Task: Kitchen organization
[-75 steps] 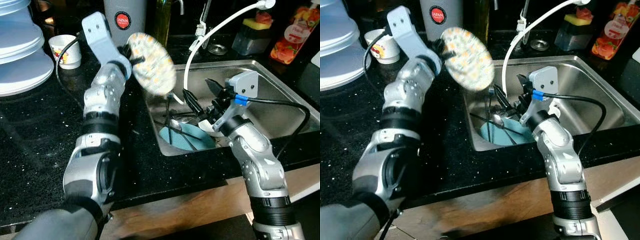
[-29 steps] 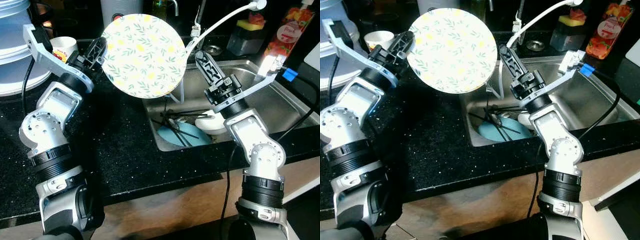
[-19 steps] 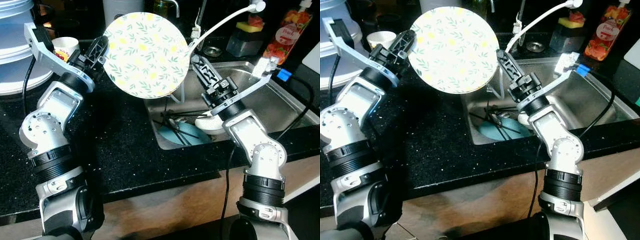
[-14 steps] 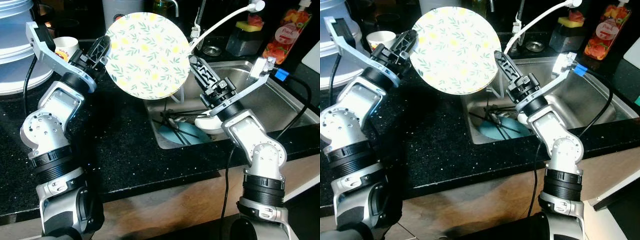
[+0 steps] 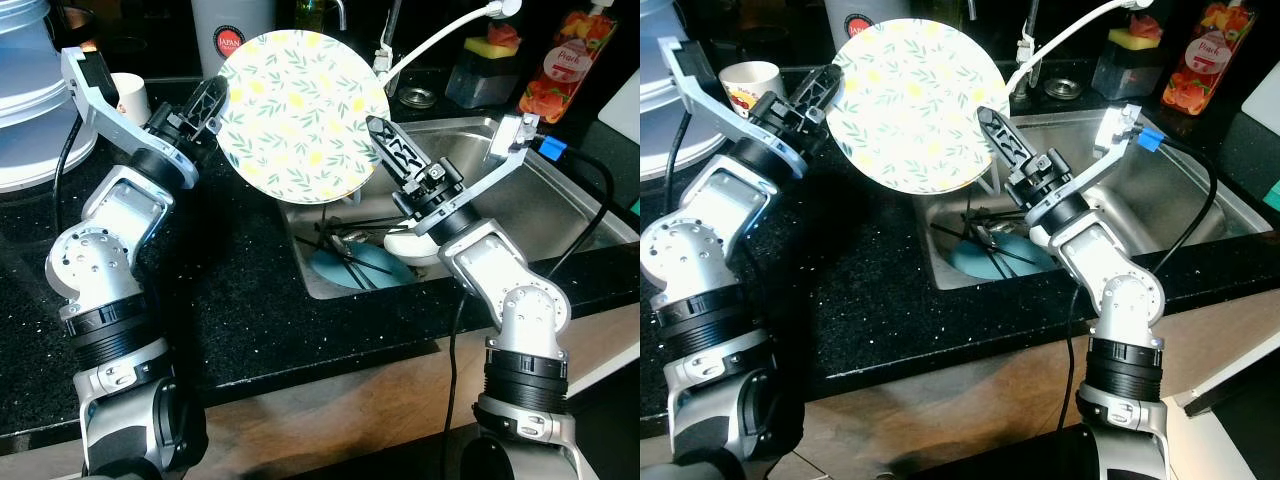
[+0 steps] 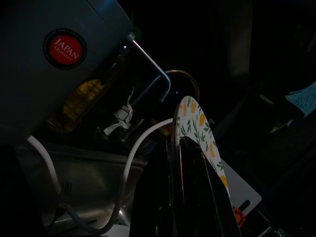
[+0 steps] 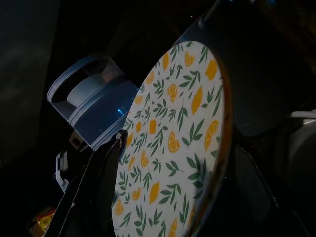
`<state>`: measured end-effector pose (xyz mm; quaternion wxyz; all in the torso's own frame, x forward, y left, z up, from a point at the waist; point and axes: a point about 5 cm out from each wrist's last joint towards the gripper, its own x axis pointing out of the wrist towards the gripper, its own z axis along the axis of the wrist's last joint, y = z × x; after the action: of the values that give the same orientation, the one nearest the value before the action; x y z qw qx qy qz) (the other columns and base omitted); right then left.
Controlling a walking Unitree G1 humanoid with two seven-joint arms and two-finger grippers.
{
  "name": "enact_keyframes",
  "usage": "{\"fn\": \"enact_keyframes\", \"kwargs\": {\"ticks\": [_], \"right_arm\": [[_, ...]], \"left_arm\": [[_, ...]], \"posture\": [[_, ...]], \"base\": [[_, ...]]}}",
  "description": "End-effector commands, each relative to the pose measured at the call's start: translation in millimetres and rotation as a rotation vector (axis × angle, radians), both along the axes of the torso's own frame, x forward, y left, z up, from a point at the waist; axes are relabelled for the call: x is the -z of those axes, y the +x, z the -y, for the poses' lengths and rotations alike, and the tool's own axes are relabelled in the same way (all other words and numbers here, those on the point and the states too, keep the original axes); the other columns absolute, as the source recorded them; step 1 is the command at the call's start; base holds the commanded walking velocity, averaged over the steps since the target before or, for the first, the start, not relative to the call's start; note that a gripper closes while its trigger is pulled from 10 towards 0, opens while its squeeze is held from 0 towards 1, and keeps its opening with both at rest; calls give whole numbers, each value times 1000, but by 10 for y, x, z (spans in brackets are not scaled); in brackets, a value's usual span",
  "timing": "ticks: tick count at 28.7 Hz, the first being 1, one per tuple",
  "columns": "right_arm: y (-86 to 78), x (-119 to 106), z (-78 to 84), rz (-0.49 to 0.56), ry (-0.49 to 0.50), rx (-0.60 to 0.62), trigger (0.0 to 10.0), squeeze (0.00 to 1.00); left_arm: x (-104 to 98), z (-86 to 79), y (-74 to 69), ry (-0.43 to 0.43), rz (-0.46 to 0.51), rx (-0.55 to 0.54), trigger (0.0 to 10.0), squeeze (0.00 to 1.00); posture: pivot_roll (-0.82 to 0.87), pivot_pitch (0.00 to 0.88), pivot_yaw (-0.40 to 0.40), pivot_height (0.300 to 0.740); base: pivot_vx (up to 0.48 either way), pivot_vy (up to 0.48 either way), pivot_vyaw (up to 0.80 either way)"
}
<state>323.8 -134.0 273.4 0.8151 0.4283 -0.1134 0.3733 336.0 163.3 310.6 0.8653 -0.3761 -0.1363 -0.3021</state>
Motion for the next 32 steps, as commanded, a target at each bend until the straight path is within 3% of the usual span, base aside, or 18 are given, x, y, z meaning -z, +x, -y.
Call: {"fn": "enact_keyframes", "kwargs": {"ticks": [1,18,32], "right_arm": [[-45,-16,-2,19,0,-16,10000,0],[-40,-22,89,26,-39,43,10000,0],[-50,-20,101,25,-44,47,10000,0]], "left_arm": [[-6,-7,-8,-6,9,0,10000,0],[-53,-172,-12,-4,14,-58,10000,0],[-44,-146,-6,-3,2,-64,10000,0]], "posture": [[126,44,-30,740],[129,48,-31,740],[122,51,-28,740]], "base": [[0,0,0],[0,0,0],[0,0,0]]}}
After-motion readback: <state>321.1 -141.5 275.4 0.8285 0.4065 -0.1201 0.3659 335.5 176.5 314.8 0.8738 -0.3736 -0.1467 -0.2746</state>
